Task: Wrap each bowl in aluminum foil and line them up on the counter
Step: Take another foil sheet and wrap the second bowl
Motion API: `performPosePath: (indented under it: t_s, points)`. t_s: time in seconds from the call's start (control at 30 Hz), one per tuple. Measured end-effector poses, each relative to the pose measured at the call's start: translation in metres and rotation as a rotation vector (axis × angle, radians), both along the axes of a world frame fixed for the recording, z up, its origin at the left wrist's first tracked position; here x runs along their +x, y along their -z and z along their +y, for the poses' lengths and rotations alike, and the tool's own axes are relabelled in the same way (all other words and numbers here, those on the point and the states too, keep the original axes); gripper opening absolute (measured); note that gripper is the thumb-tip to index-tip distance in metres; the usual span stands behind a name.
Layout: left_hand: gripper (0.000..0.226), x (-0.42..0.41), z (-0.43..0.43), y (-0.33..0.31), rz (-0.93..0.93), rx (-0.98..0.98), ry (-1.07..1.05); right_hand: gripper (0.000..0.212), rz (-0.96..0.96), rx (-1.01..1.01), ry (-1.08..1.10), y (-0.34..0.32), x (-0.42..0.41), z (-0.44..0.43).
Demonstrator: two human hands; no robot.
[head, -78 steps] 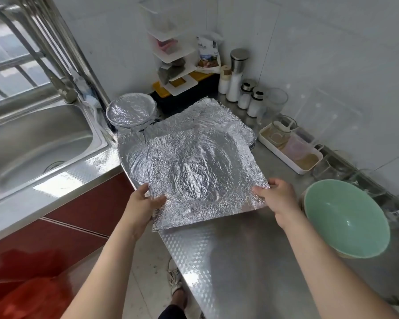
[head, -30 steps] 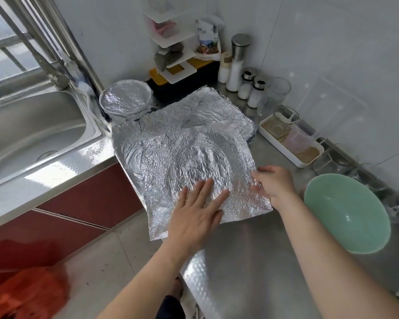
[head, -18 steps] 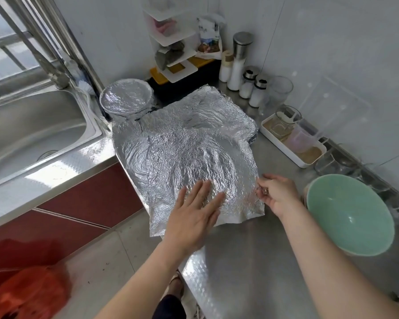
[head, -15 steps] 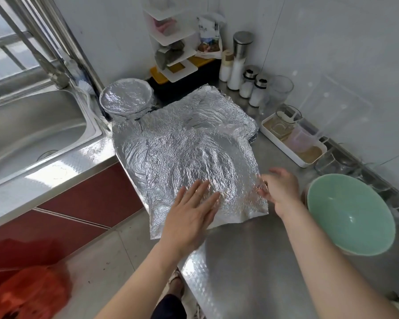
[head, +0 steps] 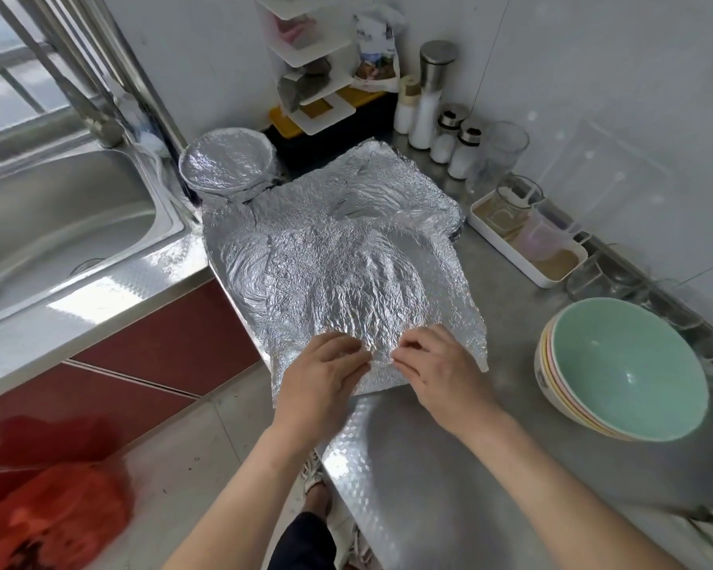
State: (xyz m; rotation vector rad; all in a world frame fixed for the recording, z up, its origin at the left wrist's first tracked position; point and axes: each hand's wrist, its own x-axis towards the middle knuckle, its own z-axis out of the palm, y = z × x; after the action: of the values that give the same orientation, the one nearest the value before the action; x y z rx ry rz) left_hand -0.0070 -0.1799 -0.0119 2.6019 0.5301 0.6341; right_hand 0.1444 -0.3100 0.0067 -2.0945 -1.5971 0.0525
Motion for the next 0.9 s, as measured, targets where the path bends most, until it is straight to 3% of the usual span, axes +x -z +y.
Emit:
performPosePath:
  t_s: [0.33,0.6,0.73,0.83,0.9]
  points:
    - [0.012,0.014,0.003,-0.008,0.085,0.174,0.148,0.011,-0.202,-0.021,-0.063,0.004,0.0,0.005]
    - [0.02,0.014,-0.016,-0.011,0.071,0.252,0.258,0.021,-0.273,-0.021,-0.163,0.0,0.007,-0.01]
    - [0.023,-0.002,-0.038,-0.005,0.064,0.221,0.258,0.017,-0.199,-0.078,-0.233,-0.001,-0.002,-0.031]
    - [0.026,-0.01,-0.047,-0.005,0.068,0.164,0.215,0.008,0.043,-0.12,-0.151,-0.003,-0.006,-0.038]
    - [0.028,-0.01,-0.048,-0.008,0.085,0.111,0.137,0.022,0.165,-0.064,-0.025,-0.008,-0.008,-0.035]
